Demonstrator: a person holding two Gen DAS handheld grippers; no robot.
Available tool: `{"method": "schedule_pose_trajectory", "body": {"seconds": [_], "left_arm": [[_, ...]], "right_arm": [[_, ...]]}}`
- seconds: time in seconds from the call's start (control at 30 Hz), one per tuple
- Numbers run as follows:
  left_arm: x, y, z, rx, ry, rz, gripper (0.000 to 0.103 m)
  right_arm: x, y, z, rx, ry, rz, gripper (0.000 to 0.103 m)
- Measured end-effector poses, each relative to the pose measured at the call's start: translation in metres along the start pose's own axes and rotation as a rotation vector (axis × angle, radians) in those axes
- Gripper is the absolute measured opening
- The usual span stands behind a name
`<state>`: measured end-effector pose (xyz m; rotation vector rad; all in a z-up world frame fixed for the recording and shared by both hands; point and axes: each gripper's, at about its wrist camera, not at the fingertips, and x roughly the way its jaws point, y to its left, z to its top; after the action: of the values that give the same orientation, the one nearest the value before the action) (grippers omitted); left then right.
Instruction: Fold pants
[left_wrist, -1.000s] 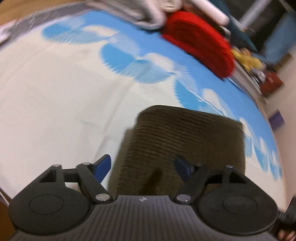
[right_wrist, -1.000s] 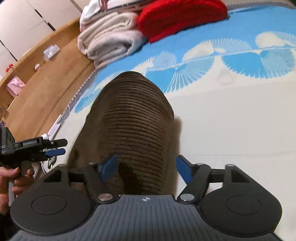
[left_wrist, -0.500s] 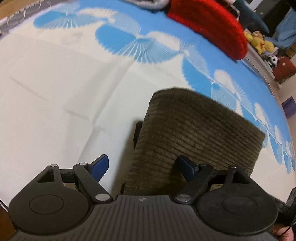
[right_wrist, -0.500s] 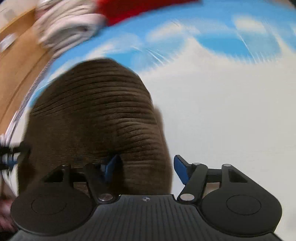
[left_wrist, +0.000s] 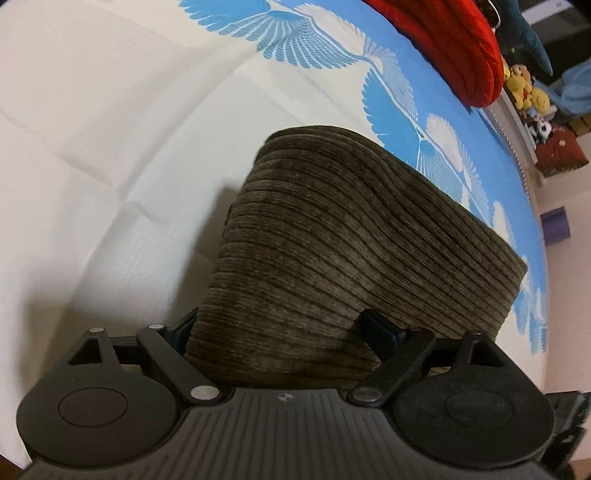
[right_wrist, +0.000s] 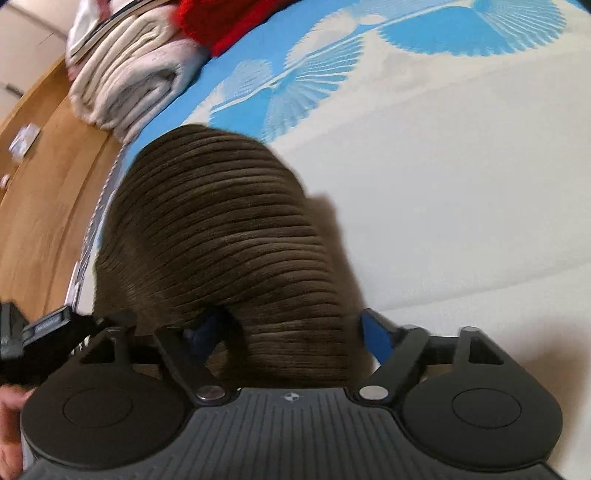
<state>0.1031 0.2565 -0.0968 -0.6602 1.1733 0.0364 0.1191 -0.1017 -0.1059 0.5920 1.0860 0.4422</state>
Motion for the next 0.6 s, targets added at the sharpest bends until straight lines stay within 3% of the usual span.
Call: {"method": "schedule_pose_trajectory", "body": {"seconds": [0.03,0.1,0.17,0.23,0.4,0.6], "left_arm": [[-0.003,-0.004,-0.001,0.018,-0.011,0.010,0.077],[-0.010,-0.015,-0.002,0.046,-0.028,0.036,0.064],[-0.019,-0.030,-0.003,0.076,-0.047,0.057,0.051],[-0.026,-0.052,-0.005,0.118,-0.074,0.038,0.040],[-0.029,-0.115,-0.007,0.162,-0.134,-0.040,0.040],[-0.001,-0.188,-0.019,0.197,-0.115,-0.165,0.040]], "right_arm": [[0.000,0.004,0.000,-0.013,-0.004,-0.002,0.064],[-0.007,0.011,0.000,-0.060,-0.025,-0.005,0.049],[-0.017,0.014,0.003,-0.065,-0.041,0.012,0.040],[-0.032,0.018,0.010,-0.052,-0.058,0.033,0.038],[-0.085,0.024,0.043,-0.112,-0.138,0.034,0.036],[-0.155,-0.007,0.086,-0.130,-0.174,-0.032,0.036]]}}
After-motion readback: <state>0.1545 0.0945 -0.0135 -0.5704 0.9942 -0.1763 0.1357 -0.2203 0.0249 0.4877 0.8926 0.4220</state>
